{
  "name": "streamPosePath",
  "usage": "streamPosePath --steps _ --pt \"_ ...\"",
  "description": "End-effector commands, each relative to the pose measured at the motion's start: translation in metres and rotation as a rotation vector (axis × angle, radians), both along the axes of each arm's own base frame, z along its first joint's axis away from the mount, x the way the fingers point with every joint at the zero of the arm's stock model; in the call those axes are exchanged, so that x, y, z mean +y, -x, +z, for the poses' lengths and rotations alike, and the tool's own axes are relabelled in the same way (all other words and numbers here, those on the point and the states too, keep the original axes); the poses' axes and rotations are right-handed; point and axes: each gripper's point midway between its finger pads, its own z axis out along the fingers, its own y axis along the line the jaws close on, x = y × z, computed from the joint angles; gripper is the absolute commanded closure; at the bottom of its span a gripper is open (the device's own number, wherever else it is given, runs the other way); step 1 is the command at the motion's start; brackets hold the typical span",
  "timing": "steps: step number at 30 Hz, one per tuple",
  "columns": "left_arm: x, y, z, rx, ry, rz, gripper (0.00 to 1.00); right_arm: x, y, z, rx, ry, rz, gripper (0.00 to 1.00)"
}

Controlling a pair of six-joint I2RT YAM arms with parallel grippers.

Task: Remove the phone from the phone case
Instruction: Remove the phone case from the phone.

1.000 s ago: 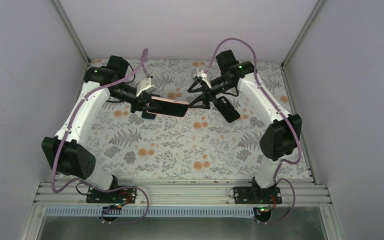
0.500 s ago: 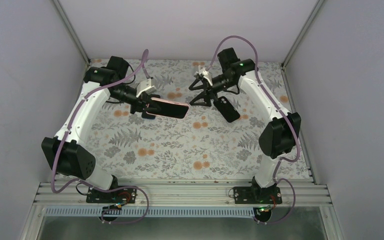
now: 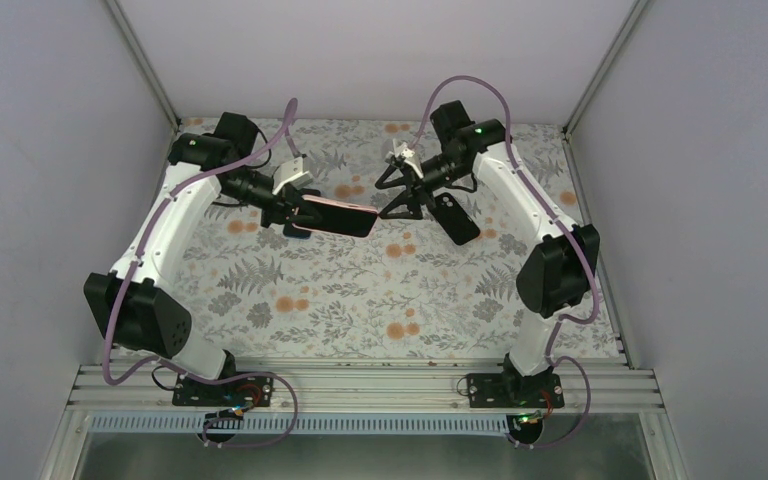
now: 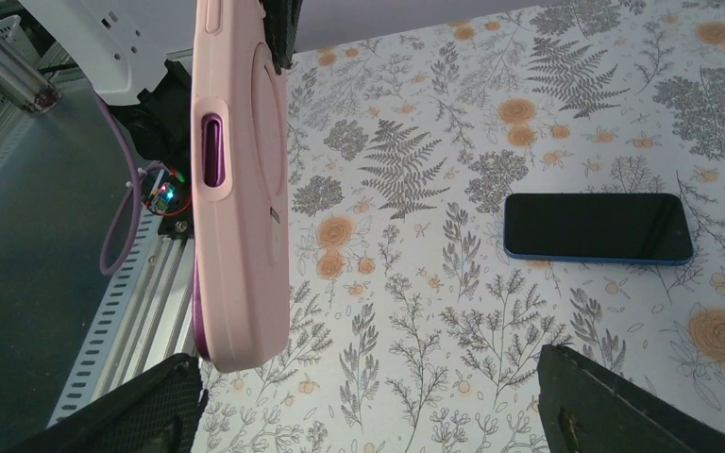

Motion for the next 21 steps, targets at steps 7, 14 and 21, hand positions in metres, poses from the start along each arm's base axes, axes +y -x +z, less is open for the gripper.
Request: streamPosePath --steps 7,14,21 --pt "-0.008 0.004 0.022 -0.033 0.088 -0.032 0.98 0.007 -0.006 0.002 0.004 -0.029 -0.005 0.16" --pt "-0.011 0.002 0.024 -0.022 0.11 -0.04 0.98 0.008 -0.008 -0.002 0.004 -0.02 -0.007 0.17" --pt "-0.012 0.002 0.027 -0.027 0.116 -0.044 0.98 0.012 -0.008 -0.009 -0.026 0.014 -0.023 0.17"
